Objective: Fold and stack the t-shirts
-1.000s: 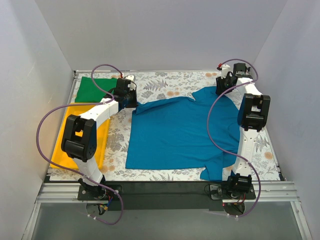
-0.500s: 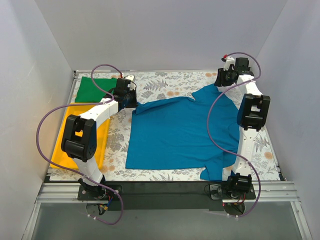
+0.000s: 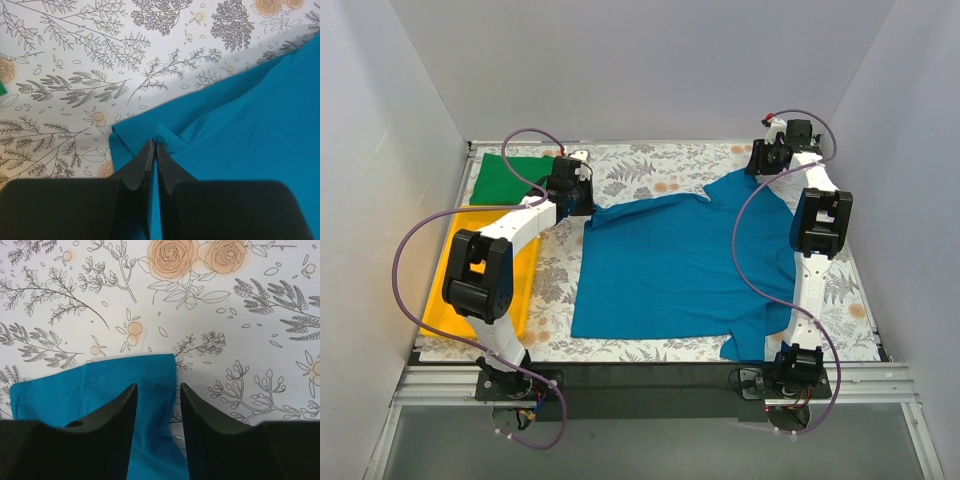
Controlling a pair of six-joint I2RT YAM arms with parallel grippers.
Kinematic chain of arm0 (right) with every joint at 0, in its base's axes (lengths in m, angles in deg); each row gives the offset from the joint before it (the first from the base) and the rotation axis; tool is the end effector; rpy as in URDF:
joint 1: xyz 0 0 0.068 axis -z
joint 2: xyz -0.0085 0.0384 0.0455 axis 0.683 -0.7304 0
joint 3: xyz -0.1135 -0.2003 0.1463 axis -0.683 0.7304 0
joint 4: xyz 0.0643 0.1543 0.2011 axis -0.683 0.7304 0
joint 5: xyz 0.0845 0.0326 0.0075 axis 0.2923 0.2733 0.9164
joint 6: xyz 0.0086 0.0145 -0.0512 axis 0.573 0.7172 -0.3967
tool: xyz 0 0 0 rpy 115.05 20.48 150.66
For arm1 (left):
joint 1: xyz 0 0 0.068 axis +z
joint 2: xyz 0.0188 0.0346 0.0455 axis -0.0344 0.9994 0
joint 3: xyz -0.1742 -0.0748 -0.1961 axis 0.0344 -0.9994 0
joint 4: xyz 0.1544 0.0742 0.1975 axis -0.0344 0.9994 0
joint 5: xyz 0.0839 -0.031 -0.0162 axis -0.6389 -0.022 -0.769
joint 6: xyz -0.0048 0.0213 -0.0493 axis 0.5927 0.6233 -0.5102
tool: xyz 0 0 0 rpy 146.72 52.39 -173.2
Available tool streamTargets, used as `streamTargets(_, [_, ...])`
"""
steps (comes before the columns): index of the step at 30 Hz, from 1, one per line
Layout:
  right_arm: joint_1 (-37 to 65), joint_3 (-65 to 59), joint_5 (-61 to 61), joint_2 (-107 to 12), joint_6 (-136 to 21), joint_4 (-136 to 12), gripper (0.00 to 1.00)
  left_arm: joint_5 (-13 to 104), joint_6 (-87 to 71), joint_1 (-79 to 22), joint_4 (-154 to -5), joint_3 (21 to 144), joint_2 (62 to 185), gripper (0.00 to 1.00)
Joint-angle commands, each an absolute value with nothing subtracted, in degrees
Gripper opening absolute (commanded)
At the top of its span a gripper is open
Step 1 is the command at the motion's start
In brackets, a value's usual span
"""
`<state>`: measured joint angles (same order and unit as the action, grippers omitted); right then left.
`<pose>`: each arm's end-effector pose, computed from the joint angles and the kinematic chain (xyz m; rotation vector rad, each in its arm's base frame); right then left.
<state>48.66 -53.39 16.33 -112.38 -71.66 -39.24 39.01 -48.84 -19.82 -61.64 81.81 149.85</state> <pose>0.5660 -0.0408 0.1609 -0.2426 2.2621 0.3671 0.3728 -0.1211 0.2211 -0.7190 2.3598 -0.6069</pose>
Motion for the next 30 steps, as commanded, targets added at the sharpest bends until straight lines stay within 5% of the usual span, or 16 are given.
streamTargets(1, [48.4, -56.4, 16.1, -113.4, -70.8, -40.8, 0.47, 39.5, -49.0, -19.5, -61.5, 81.9, 145.5, 0.0])
streamTargets(17, [47.9, -55.1, 18.8, -114.9, -71.6, -39.7, 0.42, 39.7, -49.2, -19.5, -61.1, 82.5, 145.5, 0.0])
streamTargets(30, [47.9, -53.1, 18.8, -112.4, -71.4, -39.7, 0.08, 39.9, -49.6, -19.5, -61.1, 81.8, 144.9, 0.0])
